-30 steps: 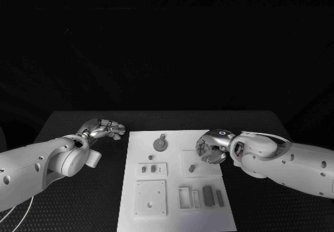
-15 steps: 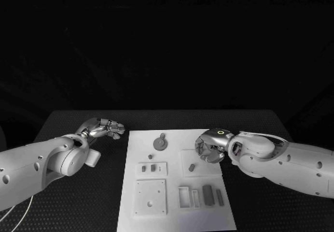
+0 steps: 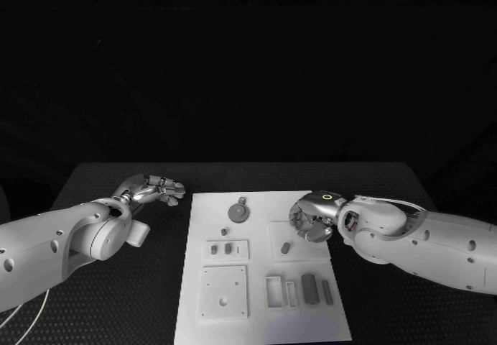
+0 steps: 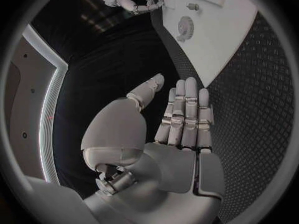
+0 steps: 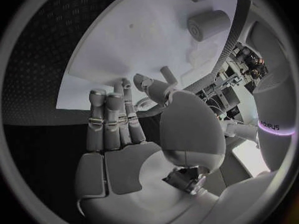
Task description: Assemble the parts on the task board
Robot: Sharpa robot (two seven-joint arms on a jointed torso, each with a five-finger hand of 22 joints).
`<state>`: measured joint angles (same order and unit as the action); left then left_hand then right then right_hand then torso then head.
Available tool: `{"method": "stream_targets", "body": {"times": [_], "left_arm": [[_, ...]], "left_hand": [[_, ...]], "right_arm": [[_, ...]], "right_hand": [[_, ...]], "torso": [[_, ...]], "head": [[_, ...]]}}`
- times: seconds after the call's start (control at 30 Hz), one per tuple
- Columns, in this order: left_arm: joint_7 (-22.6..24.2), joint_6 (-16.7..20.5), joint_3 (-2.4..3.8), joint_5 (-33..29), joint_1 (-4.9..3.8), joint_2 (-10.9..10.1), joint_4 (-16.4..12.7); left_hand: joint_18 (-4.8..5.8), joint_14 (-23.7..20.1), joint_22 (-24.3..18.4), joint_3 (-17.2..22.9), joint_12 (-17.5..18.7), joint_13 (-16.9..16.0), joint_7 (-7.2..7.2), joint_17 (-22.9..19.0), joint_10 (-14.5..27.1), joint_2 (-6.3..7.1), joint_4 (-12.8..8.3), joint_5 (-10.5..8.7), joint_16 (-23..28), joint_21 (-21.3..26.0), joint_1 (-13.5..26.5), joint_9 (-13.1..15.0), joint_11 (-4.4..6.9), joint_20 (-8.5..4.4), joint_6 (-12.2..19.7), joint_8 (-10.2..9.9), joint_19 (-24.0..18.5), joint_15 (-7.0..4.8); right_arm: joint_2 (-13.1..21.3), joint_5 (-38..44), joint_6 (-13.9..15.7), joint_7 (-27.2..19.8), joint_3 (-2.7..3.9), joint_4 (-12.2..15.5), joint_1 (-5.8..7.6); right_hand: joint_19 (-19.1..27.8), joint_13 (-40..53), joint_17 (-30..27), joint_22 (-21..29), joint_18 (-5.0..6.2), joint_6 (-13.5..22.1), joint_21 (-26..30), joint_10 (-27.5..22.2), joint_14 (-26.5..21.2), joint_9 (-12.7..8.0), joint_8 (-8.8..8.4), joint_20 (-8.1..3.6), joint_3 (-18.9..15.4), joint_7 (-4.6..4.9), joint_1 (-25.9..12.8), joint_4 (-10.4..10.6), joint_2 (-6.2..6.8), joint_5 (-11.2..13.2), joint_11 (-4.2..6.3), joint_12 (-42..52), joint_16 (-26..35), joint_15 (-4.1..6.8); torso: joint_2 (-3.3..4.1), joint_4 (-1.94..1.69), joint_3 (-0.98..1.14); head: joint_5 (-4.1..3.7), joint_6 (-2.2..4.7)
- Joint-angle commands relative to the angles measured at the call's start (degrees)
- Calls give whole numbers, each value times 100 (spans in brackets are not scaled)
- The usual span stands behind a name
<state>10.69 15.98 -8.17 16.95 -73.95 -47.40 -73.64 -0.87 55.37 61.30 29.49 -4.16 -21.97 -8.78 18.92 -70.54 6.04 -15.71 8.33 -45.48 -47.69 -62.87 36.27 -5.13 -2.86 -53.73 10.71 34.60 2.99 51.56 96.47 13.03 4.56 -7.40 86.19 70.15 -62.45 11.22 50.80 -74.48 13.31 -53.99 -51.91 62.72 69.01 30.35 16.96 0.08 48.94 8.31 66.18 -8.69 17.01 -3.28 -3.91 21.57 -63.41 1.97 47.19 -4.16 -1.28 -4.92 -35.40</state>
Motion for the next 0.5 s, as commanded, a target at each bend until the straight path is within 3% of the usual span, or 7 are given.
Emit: {"method": "stream_targets", "body": {"times": [0.03, 0.33, 0.5], "left_arm": [[11, -30, 3, -31, -1, -1, -11], [-13, -35, 3, -31, -1, -9, -16], [-17, -38, 3, -31, -1, -11, -14]], "left_hand": [[-12, 25, 8, -36, 33, 7, -15, 7, 3, 6, 13, -20, 37, 34, 41, -8, -26, 24, 8, 23, 3, 9], [-17, 42, 13, -40, 36, 13, -22, 26, 26, 1, 25, -22, 37, 35, 53, -14, -35, 21, 22, 20, 14, 3], [-23, 73, 18, -41, 34, 17, -26, 51, 39, 2, 27, -22, 27, 32, 50, -18, -39, 13, 31, 21, 33, -10]], "right_arm": [[-29, 88, -157, 22, -20, -12, -49], [-65, 322, -181, 73, -20, -27, -94], [-80, 543, -162, 170, -20, -27, -119]], "right_hand": [[-46, -6, -5, -9, 169, -49, 35, 162, 12, 8, 16, -6, 28, -3, 67, 4, -9, 30, -17, -4, -28, 34], [-98, 54, -26, -21, 169, -266, 26, 391, 44, 62, 124, -29, 272, -89, 222, 23, -55, 37, 63, 84, -50, 109], [-141, 140, -41, -40, 169, -504, 5, 638, 90, 128, 242, -59, 366, -194, 351, -67, -199, 39, 166, 185, -68, 207]], "torso": [[-2, -2, 1], [-1, 1, 4], [-3, 3, 5]], "head": [[-1, -11], [-3, -31], [-6, -45]]}}
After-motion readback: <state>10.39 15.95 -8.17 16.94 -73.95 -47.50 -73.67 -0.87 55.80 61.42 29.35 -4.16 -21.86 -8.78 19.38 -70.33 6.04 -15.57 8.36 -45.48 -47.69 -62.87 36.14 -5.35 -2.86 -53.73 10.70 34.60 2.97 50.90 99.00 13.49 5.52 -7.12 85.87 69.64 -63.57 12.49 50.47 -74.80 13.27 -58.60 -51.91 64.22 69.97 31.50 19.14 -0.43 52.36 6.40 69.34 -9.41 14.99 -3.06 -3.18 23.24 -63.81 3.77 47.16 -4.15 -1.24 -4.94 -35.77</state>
